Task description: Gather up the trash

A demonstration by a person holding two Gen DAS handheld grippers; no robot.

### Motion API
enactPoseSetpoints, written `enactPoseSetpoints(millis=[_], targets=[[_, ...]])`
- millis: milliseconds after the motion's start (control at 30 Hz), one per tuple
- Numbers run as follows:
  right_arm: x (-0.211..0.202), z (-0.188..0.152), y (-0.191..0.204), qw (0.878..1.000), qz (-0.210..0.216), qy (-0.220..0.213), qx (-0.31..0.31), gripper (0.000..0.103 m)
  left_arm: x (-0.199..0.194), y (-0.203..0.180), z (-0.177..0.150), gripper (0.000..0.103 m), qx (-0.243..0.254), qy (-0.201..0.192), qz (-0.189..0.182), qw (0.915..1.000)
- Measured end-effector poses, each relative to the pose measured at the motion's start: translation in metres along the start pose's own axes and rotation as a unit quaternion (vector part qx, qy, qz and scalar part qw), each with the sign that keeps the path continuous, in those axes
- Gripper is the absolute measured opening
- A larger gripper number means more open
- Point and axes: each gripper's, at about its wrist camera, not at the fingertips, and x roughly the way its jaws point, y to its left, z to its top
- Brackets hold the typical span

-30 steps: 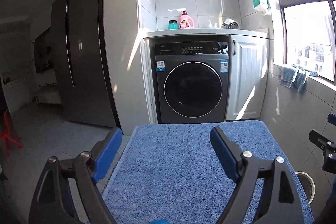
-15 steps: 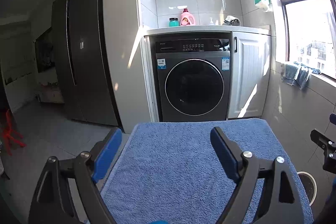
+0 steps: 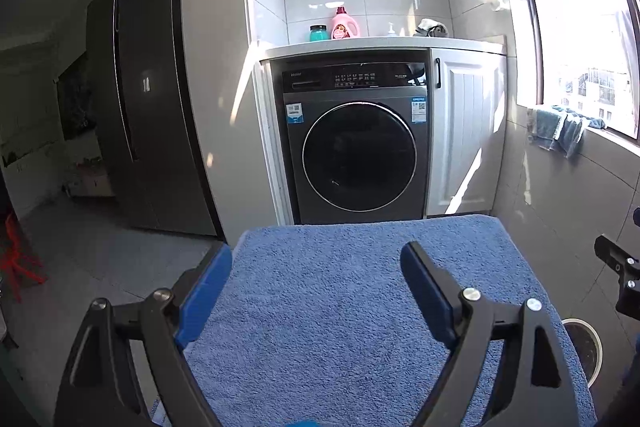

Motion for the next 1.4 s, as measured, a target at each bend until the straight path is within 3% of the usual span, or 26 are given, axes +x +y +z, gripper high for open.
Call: enactPoseSetpoints(millis=[1400], targets=[[0.0036,-0.0086,-0.0075,1.000,0.000,0.012,0.008,0.099,-0.0003,-0.0019,-0.0015,0.086,-0.014,-0.006,-0.011,0.9998]])
